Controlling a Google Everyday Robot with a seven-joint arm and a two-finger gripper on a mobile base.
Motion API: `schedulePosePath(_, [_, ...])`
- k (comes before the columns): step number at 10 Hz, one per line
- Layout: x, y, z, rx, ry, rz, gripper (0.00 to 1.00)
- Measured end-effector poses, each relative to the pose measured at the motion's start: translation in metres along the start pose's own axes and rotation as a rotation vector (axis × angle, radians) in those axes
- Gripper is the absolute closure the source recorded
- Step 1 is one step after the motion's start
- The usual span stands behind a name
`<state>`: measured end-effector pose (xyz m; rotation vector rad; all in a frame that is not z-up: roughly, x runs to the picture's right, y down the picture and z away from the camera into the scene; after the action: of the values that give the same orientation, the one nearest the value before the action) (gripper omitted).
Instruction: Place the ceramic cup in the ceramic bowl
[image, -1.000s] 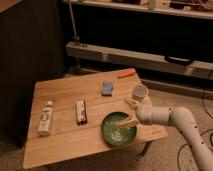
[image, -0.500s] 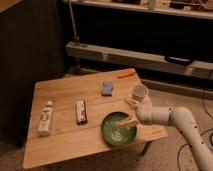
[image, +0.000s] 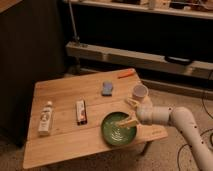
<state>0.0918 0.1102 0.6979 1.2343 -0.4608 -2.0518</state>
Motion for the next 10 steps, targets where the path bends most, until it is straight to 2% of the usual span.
schedulePosePath(1, [0.001, 0.0, -0.003, 0.011, -0.005, -0.03, 0.2])
schedulePosePath(2, [0.004, 0.0, -0.006, 0.029, -0.02, -0.102, 0.2])
schedulePosePath(3, [0.01, 0.002, -0.011, 0.058, -0.044, -0.208, 0.2])
schedulePosePath(5, [0.013, 0.002, -0.016, 0.089, -0.067, -0.31, 0.2])
schedulePosePath(10, [0.014, 0.003, -0.016, 0.095, -0.069, -0.324, 0.2])
